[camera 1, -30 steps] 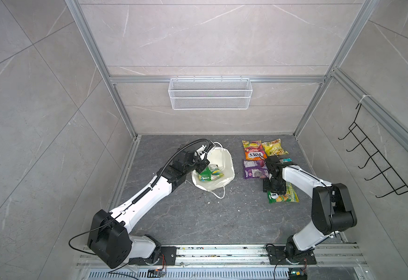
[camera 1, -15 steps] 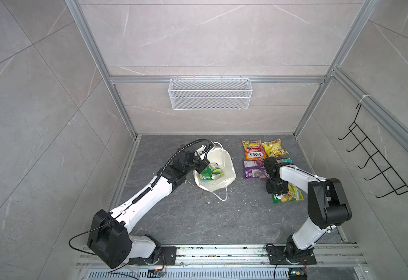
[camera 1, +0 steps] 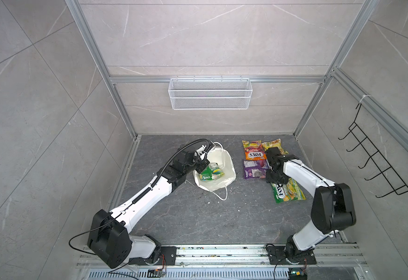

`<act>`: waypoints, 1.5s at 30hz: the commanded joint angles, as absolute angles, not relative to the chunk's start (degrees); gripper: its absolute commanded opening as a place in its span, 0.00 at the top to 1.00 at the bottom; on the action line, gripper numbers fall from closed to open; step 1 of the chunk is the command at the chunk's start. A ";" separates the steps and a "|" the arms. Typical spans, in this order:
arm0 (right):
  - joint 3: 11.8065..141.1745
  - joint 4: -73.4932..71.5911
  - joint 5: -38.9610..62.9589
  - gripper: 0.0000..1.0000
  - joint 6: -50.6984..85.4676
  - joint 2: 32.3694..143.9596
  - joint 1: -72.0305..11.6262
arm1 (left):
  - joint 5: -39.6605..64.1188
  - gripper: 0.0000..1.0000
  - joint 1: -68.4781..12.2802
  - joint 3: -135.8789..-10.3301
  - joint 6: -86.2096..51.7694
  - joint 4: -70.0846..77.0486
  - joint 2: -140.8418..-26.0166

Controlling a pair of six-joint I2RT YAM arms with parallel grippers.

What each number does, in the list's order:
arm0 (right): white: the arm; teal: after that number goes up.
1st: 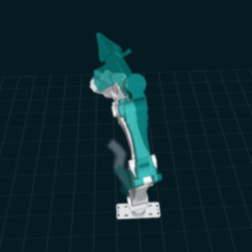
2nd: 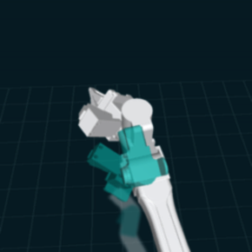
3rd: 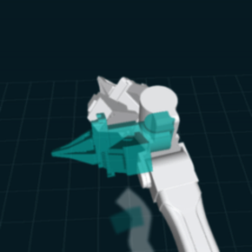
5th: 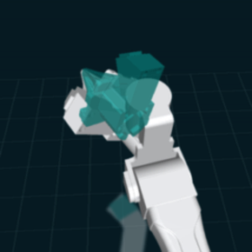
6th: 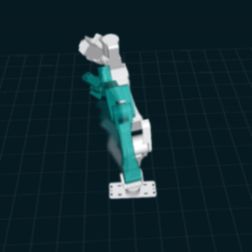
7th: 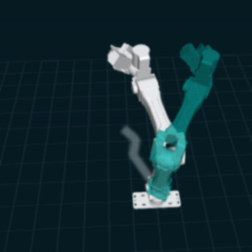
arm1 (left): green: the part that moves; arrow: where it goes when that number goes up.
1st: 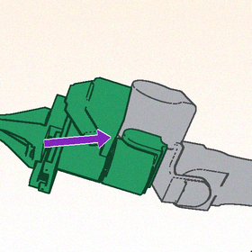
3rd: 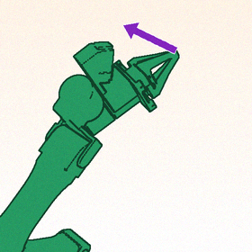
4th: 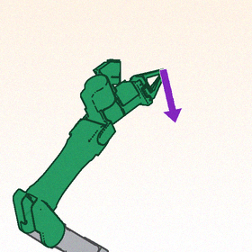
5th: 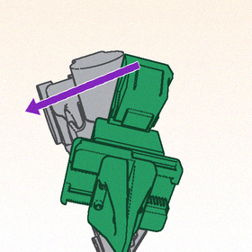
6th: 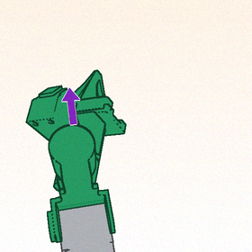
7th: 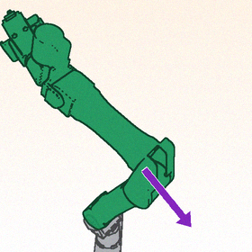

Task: Take the snacks out of the paper bag
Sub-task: Move the snack to the middle-right of the table, then pick up the snack from the paper bag.

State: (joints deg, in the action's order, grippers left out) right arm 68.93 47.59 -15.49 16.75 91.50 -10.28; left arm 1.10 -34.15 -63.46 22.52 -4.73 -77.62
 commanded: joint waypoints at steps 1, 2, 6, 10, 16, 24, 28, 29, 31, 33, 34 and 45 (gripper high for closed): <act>72.48 42.29 -5.53 0.49 10.70 81.00 -13.00 | 2.76 1.00 -34.21 -63.99 21.80 -4.03 -76.56; 72.24 39.38 -1.14 0.51 8.29 78.11 -14.00 | 2.96 1.00 -34.20 -63.92 21.88 -4.20 -76.39; 70.90 30.30 12.22 0.62 2.47 71.09 -19.63 | 4.33 1.00 -34.20 -63.63 22.09 -4.58 -76.03; 67.67 24.70 16.51 0.69 -5.35 68.84 -29.36 | 6.77 1.00 -34.19 -63.59 22.15 -5.45 -75.68; 57.81 13.80 12.62 0.79 -14.91 65.88 -42.19 | 8.93 1.00 -34.19 -63.19 22.81 -6.73 -74.81; 59.29 10.34 1.59 0.85 -22.47 76.75 -50.82 | 9.59 1.00 -34.21 -63.63 22.94 -7.01 -74.65; 58.85 5.63 -0.03 0.84 -24.78 80.50 -50.97 | 9.75 1.00 -34.27 -63.62 23.03 -7.12 -74.70; 59.22 5.28 -0.84 0.84 -25.68 81.37 -50.94 | 9.73 1.00 -34.15 -63.66 23.03 -7.21 -74.59; 59.72 4.53 -2.19 0.84 -27.35 83.04 -50.92 | 9.67 1.00 -34.19 -63.72 23.07 -7.43 -74.31; 61.09 5.12 -3.06 0.81 -29.67 85.35 -50.93 | 9.67 1.00 -34.26 -63.63 23.20 -7.47 -74.10; 62.22 6.18 -3.41 0.80 -30.60 86.56 -50.96 | 9.62 1.00 -34.20 -63.63 23.14 -7.47 -74.10; 66.45 8.90 -3.50 0.72 -38.07 95.19 -50.89 | 9.42 1.00 -34.22 -63.60 23.54 -7.07 -74.46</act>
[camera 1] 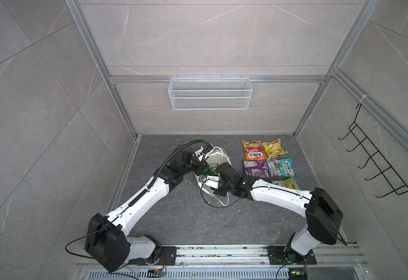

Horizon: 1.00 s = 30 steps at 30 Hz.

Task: Take the snacks out of the paper bag
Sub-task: Pick up the snack from the paper bag.

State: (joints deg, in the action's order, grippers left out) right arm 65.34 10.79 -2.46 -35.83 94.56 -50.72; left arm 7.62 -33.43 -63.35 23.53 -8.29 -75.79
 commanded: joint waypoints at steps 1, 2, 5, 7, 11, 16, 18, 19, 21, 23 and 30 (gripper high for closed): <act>66.33 8.75 -3.83 0.73 -38.31 95.42 -50.92 | 9.33 1.00 -34.23 -63.55 23.60 -6.97 -74.56; 66.11 8.24 -4.43 0.73 -38.41 95.53 -50.81 | 9.26 1.00 -34.20 -63.46 23.64 -6.81 -74.54; 64.96 7.11 -3.66 0.74 -38.02 94.99 -49.78 | 9.27 1.00 -34.19 -63.46 23.89 -6.90 -74.68; 64.25 6.60 -2.46 0.75 -37.79 94.42 -48.93 | 9.32 1.00 -34.20 -63.46 23.91 -6.67 -74.70; 63.60 6.16 -1.47 0.75 -38.06 93.79 -47.81 | 9.30 1.00 -34.23 -63.37 23.99 -6.64 -74.53; 62.54 5.40 -0.51 0.75 -38.34 92.67 -46.30 | 8.92 1.00 -34.19 -62.89 24.02 -6.42 -74.20; 62.28 5.38 -0.17 0.75 -38.34 92.53 -45.88 | 8.92 1.00 -34.24 -62.84 24.01 -6.37 -73.93; 62.23 5.53 -0.06 0.75 -38.72 92.74 -45.92 | 8.91 1.00 -34.23 -62.84 24.01 -6.39 -73.92; 62.34 5.62 -0.82 0.75 -39.58 93.69 -45.98 | 9.05 1.00 -34.19 -62.93 23.99 -6.31 -73.88; 62.87 5.92 -1.49 0.73 -40.41 94.84 -45.93 | 9.14 1.00 -34.20 -63.00 23.99 -6.30 -73.92; 64.80 6.26 -1.54 0.69 -41.27 97.73 -45.87 | 8.93 1.00 -34.24 -63.02 24.10 -6.59 -73.92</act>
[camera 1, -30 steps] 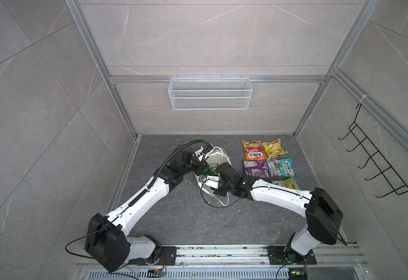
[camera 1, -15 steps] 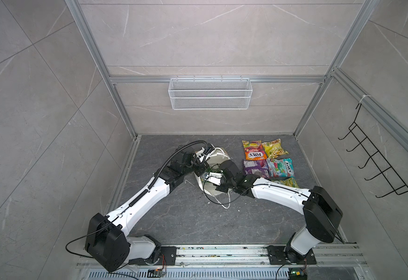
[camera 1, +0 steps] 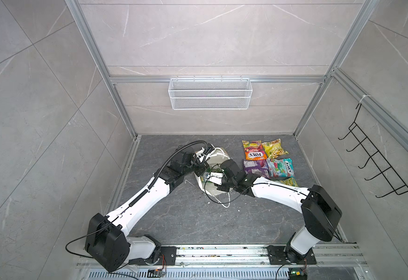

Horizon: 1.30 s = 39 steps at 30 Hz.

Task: Take the snacks out of the paper bag
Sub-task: Pick up the snack from the paper bag.

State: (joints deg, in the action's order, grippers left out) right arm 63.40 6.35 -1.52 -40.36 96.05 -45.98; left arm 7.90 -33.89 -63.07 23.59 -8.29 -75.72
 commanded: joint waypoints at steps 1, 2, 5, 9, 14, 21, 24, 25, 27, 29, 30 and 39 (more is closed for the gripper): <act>65.17 6.55 -2.03 0.69 -41.67 98.30 -45.83 | 8.92 1.00 -34.23 -63.02 24.09 -6.59 -73.92; 65.71 6.91 -2.38 0.69 -42.04 99.05 -45.84 | 8.95 1.00 -34.19 -63.02 24.13 -6.54 -73.92; 66.23 6.30 -2.72 0.68 -42.69 100.21 -45.87 | 9.08 1.00 -34.19 -63.19 24.09 -6.51 -74.02; 68.01 7.92 -2.97 0.64 -43.66 102.03 -45.85 | 9.22 1.00 -34.17 -63.33 24.16 -6.50 -74.27; 69.91 9.89 -1.72 0.57 -44.65 103.33 -45.86 | 9.22 1.00 -34.20 -63.37 24.16 -6.41 -74.63; 73.74 14.67 -2.49 0.55 -46.15 106.86 -45.87 | 9.23 1.00 -34.25 -63.46 24.13 -6.08 -74.89; 73.00 13.61 -3.42 0.57 -46.66 107.07 -45.57 | 9.15 1.00 -34.23 -63.38 24.39 -6.13 -74.67; 73.08 13.71 -3.51 0.57 -46.75 107.29 -45.53 | 9.14 1.00 -34.19 -63.37 24.42 -6.17 -74.62; 73.26 13.72 -3.38 0.55 -46.93 107.88 -45.48 | 9.04 1.00 -34.20 -63.37 24.58 -6.06 -74.65; 73.56 14.02 -2.33 0.45 -47.00 108.40 -45.61 | 9.07 1.00 -34.20 -63.46 24.57 -6.06 -74.85; 73.51 13.70 -2.38 0.43 -47.30 108.66 -45.73 | 9.12 1.00 -34.19 -63.55 24.58 -6.15 -74.88; 69.26 -1.86 -9.56 0.39 -51.57 111.68 -47.12 | 9.48 1.00 -34.20 -63.72 24.42 -6.20 -74.82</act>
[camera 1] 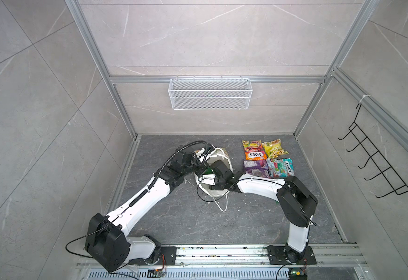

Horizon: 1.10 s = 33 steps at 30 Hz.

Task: Take the snacks out of the paper bag
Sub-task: Pick up the snack from the paper bag.

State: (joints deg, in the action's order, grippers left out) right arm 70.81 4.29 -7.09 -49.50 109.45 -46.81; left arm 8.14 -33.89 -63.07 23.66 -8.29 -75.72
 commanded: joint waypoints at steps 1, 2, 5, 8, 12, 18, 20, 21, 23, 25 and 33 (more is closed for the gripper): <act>69.25 -3.55 -10.20 0.39 -51.72 112.18 -47.18 | 9.41 1.00 -34.19 -63.72 24.32 -6.24 -74.77; 69.44 -4.85 -10.66 0.41 -52.13 112.92 -47.12 | 9.43 1.00 -34.19 -63.72 24.34 -6.31 -74.75; 69.82 -9.23 -12.28 0.49 -53.14 115.20 -47.05 | 9.43 1.00 -34.21 -63.81 24.32 -6.59 -74.49; 71.19 -10.29 -12.78 0.55 -53.90 117.51 -47.07 | 9.21 1.00 -34.27 -63.72 24.20 -6.67 -74.30; 71.94 -14.17 -15.29 0.65 -54.78 120.22 -47.03 | 9.17 1.00 -34.23 -63.46 24.03 -6.75 -74.14; 70.97 -22.01 -20.11 0.85 -56.69 121.82 -47.09 | 9.08 1.00 -34.23 -63.28 23.99 -6.62 -74.01; 70.78 -22.19 -20.20 0.90 -56.56 121.41 -47.16 | 9.08 1.00 -34.19 -63.19 23.90 -6.60 -73.97; 70.49 -22.53 -20.23 0.92 -56.50 121.23 -47.12 | 9.08 1.00 -34.19 -63.11 23.86 -6.55 -73.96; 69.66 -23.44 -20.23 1.00 -56.43 120.23 -47.28 | 9.07 1.00 -34.24 -63.02 23.78 -6.46 -73.95; 68.86 -23.82 -20.15 1.00 -56.43 119.07 -47.56 | 8.93 1.00 -34.20 -63.02 23.74 -6.50 -73.95; 66.68 -18.56 -17.89 1.00 -54.57 111.66 -49.93 | 7.78 1.00 -34.23 -62.93 23.71 -6.15 -74.48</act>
State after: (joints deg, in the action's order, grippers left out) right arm 67.31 -20.71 -19.22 -56.34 116.40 -48.56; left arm 7.77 -33.89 -62.85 23.64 -9.52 -75.72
